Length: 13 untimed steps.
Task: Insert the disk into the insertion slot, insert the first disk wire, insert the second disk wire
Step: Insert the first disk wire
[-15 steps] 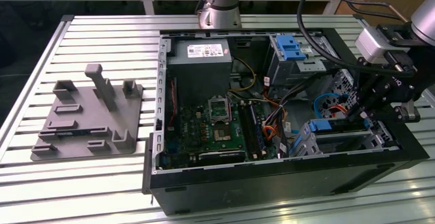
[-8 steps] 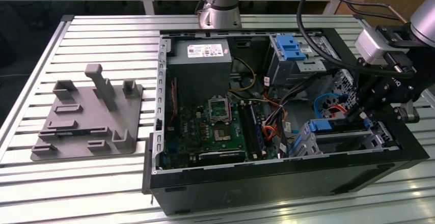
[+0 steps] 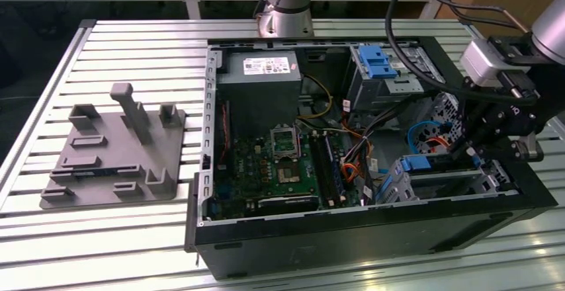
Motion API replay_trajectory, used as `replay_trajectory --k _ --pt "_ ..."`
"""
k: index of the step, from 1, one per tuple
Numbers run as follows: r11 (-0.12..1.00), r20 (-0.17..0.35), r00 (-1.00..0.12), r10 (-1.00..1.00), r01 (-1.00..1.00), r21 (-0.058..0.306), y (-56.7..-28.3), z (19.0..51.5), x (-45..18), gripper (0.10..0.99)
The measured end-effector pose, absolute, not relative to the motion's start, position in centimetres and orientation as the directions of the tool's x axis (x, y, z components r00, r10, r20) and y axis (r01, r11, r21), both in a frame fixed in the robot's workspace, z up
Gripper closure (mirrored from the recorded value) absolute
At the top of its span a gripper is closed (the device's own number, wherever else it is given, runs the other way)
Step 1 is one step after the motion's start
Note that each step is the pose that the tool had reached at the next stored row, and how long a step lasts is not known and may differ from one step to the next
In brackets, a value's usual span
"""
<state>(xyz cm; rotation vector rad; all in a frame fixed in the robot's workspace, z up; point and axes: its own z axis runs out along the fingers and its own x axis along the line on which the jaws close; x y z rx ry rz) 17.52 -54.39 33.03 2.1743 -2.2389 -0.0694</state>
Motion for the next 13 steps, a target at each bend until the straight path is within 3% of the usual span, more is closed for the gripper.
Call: replay_trajectory --k 6,7,8,10,13 --pt "0.025 -0.016 -0.026 -1.0 -0.999 0.046 -54.5 33.0 17.5 0.914" --pt "0.025 -0.016 -0.026 -1.0 -0.999 0.046 -54.5 33.1 17.5 0.855" --pt "0.025 -0.017 -0.026 -1.0 -0.999 0.046 -54.5 33.3 17.5 0.855" --pt "0.025 -0.017 -0.026 -1.0 -0.999 0.046 -54.5 33.8 17.5 0.737" --pt "0.026 -0.016 -0.027 -1.0 -0.999 0.046 -54.0 34.4 17.5 0.678"
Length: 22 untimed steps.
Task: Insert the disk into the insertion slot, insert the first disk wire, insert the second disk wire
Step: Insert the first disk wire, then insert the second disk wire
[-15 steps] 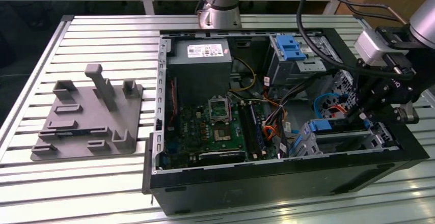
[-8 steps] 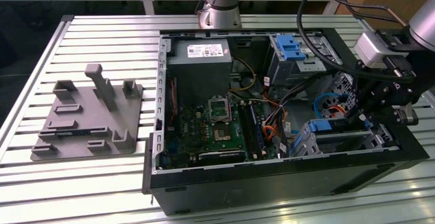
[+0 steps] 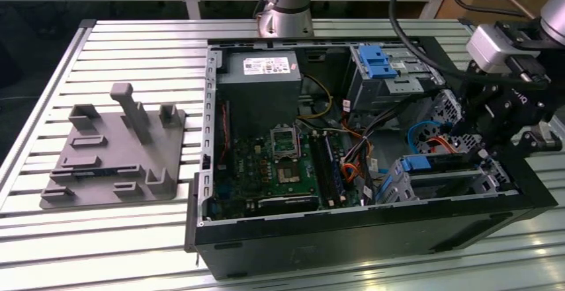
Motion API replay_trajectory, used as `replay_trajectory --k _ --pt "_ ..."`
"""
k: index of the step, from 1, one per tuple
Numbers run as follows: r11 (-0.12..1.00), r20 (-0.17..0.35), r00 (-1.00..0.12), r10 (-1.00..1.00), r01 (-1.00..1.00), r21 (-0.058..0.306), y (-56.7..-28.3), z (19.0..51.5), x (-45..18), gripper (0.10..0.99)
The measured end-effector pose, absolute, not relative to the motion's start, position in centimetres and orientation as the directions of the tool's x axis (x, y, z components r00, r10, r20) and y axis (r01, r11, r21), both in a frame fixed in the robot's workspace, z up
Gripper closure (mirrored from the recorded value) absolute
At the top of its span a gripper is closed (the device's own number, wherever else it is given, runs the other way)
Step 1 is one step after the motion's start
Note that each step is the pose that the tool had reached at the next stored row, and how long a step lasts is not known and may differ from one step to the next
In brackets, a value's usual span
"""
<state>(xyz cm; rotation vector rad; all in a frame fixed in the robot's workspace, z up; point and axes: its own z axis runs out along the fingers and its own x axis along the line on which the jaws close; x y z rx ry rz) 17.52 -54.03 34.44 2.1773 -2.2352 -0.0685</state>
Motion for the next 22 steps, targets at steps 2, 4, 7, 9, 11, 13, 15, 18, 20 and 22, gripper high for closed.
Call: replay_trajectory --k 2,4,7,9,11,13,15,18,20,22 --pt "0.027 -0.015 -0.028 -0.999 -0.999 0.046 -53.8 35.0 17.5 0.561" --pt "0.028 -0.016 -0.029 -0.999 -0.999 0.046 -53.7 35.3 17.5 0.498" --pt "0.028 -0.016 -0.029 -0.999 -0.999 0.046 -53.6 35.5 17.5 0.498" --pt "0.028 -0.016 -0.029 -0.999 -0.999 0.046 -53.6 35.5 17.5 0.498" --pt "0.028 -0.016 -0.029 -0.999 -0.999 0.046 -53.6 35.6 17.5 0.498" --pt "0.028 -0.016 -0.029 -0.999 -0.999 0.046 -53.6 35.7 17.5 0.498" --pt "0.028 -0.016 -0.029 -0.999 -0.999 0.046 -53.6 35.8 17.5 0.498" --pt "0.028 -0.016 -0.029 -0.999 -0.999 0.046 -53.6 35.8 17.5 0.498" --pt "0.028 -0.016 -0.029 -0.999 -0.999 0.046 -53.6 35.8 17.5 0.498" --pt "0.028 -0.016 -0.029 -0.999 -0.999 0.046 -53.6 35.8 17.5 0.498"
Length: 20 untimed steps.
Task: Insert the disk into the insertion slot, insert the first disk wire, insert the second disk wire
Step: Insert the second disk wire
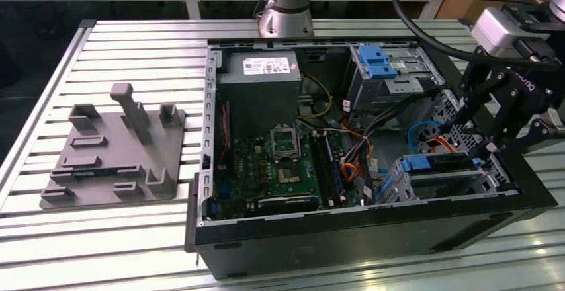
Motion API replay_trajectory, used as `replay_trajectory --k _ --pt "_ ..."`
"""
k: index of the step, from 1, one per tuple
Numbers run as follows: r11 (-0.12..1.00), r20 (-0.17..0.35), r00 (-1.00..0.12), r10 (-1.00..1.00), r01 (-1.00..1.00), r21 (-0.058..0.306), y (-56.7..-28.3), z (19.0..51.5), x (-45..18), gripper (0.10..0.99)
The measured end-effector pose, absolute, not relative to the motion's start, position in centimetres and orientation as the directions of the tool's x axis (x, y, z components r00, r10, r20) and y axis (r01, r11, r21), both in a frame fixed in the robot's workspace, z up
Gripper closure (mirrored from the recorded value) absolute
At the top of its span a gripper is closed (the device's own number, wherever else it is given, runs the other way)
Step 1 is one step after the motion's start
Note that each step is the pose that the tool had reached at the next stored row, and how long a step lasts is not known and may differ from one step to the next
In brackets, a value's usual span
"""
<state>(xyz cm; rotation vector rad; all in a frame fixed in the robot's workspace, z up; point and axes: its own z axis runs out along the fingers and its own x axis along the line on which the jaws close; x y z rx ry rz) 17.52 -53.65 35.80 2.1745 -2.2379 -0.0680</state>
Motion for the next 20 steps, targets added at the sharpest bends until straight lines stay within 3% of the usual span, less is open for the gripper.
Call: replay_trajectory --k 8,14,15,17,20 --pt "0.029 -0.012 -0.029 -1.0 -0.998 0.048 -53.5 37.6 17.5 0.498" --pt "0.031 0.05 -0.029 -0.998 -0.998 0.046 -52.1 38.1 17.5 0.498" --pt "0.031 0.062 -0.028 -0.998 -0.998 0.045 -51.9 38.1 17.4 0.514" --pt "0.031 0.083 -0.027 -0.996 -0.999 0.045 -51.7 38.1 17.3 0.639" --pt "0.027 0.101 -0.023 -0.995 -0.999 0.044 -51.1 38.1 17.1 0.698"
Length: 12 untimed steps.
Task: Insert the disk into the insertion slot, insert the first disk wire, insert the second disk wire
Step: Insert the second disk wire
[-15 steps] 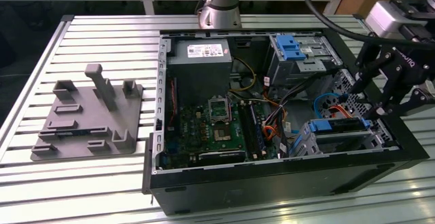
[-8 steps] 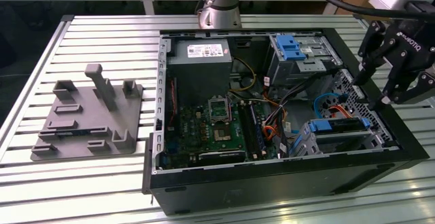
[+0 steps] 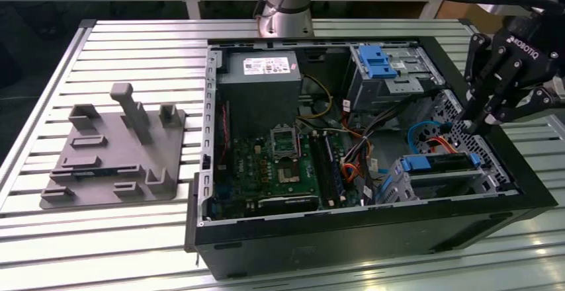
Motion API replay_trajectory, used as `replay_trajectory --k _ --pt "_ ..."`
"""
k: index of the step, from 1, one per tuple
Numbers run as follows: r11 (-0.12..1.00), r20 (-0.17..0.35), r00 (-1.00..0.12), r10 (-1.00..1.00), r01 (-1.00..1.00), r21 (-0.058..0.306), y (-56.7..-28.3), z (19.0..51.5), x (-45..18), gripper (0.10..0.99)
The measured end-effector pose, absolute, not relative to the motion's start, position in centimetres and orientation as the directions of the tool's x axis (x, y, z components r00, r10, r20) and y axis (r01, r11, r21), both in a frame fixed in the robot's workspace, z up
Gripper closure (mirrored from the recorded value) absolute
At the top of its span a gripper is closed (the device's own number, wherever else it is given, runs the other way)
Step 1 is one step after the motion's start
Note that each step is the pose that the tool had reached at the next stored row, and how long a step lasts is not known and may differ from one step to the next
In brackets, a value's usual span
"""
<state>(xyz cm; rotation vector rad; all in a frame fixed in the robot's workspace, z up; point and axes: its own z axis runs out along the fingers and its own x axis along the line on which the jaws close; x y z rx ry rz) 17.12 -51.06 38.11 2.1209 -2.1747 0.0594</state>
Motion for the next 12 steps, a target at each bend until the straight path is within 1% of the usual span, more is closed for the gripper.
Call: replay_trajectory --k 1,5,12 --pt "0.025 0.104 -0.021 -0.994 -0.999 0.044 -50.9 38.1 17.1 0.761" --pt "0.017 0.109 -0.012 -0.994 -0.999 0.044 -50.3 38.1 16.6 0.761" --pt "0.007 0.112 -0.002 -0.994 -0.999 0.044 -50.2 38.0 15.1 0.761"
